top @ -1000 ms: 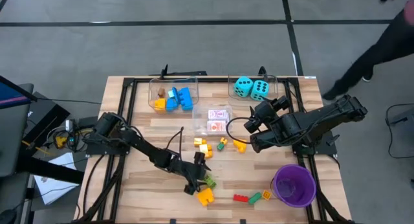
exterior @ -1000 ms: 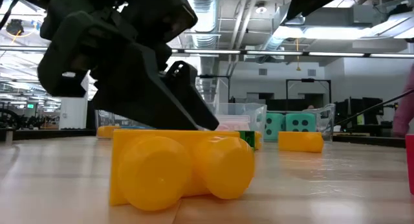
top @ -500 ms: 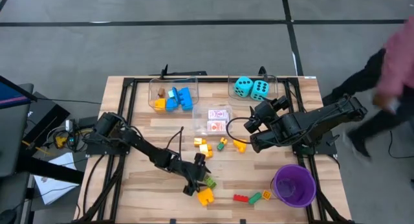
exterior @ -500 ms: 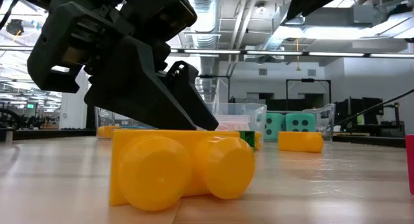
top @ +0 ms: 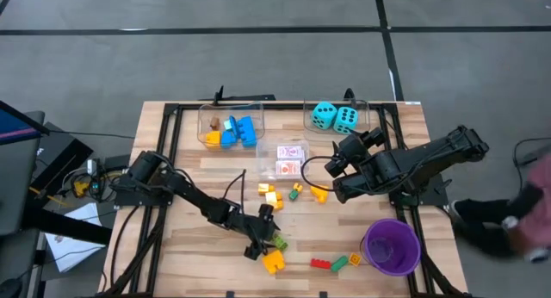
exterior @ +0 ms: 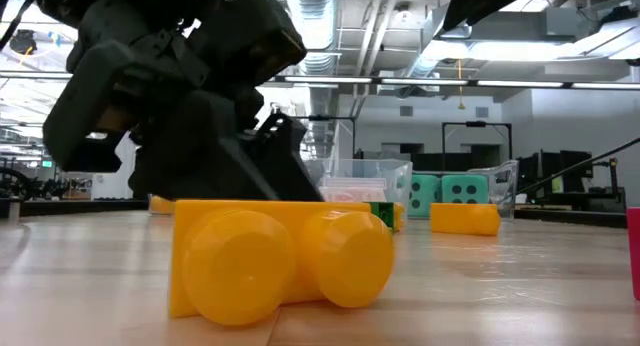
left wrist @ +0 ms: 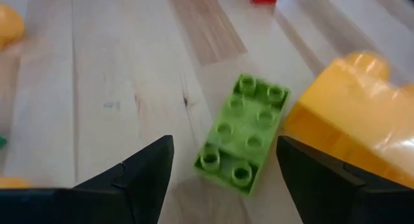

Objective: Pick & Place Toys
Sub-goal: Put the light green game piece into the top left transparent bin

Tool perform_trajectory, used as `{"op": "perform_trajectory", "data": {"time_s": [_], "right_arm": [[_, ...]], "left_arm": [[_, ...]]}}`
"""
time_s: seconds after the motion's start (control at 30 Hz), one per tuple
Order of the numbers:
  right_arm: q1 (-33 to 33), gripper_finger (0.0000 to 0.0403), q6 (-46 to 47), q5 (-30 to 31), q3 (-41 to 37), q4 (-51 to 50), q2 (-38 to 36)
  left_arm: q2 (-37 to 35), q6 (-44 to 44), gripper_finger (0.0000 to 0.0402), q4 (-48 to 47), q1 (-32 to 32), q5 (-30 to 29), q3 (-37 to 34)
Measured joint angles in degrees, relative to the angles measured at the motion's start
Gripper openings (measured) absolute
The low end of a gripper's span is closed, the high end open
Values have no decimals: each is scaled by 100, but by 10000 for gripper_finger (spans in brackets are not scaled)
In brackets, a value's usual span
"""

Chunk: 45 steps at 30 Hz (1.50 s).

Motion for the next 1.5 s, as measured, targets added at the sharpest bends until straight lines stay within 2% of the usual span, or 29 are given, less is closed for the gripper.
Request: {"op": "perform_trajectory", "data": {"time_s": [0.37, 0.87, 1.07, 1.27, 1.5], "right_arm": [[1, 272, -27, 0, 0, 2, -2], [0, 272, -40, 0, 0, 2, -2], [0, 272, -42, 0, 0, 2, -2], [1, 272, -43, 0, 0, -5, -2], [0, 272, -42, 0, 0, -23, -2]], "left_arm": [[66, -105, 258, 67, 57, 85, -1], [64, -107, 141, 58, 70, 389, -1], [62, -117, 141, 56, 149, 341, -1], [57, -151, 136, 52, 153, -97, -1], [-474, -236, 135, -222, 136, -265, -4]]}}
